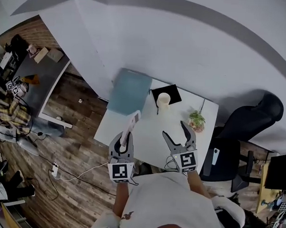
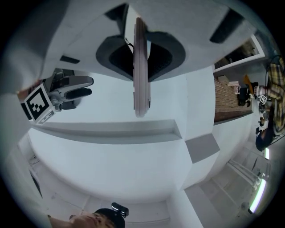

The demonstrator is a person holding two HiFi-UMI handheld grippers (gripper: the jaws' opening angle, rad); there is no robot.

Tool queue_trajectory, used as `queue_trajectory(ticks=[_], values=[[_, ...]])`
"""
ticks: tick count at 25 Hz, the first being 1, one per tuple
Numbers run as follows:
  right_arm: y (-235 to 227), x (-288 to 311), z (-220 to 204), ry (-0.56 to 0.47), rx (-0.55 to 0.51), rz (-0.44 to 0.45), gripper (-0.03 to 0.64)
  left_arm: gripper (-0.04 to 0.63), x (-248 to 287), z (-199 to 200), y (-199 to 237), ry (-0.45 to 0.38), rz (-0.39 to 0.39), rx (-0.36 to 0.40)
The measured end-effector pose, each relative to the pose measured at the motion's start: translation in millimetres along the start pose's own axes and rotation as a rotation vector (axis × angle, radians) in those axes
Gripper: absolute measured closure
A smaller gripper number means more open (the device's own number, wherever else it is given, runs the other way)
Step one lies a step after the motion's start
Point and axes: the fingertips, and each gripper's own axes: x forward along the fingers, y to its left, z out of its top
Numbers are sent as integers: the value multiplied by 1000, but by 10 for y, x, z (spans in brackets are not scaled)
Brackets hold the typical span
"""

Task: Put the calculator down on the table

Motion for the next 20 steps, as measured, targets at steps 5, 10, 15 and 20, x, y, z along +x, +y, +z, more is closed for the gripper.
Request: queue_trajectory(ticks=[5, 10, 15, 20], values=[[-45, 26, -33, 17, 12, -78, 265, 535, 176, -3, 44, -8, -81, 8], [-75, 57, -29, 35, 16, -143, 268, 535, 337, 0, 85, -2, -144, -7], [-121, 27, -107, 58, 14, -204, 268, 535, 480, -96, 69, -8, -210, -2], [-124, 29, -152, 87, 9, -244, 268, 535, 569, -184, 46, -5, -256, -23]])
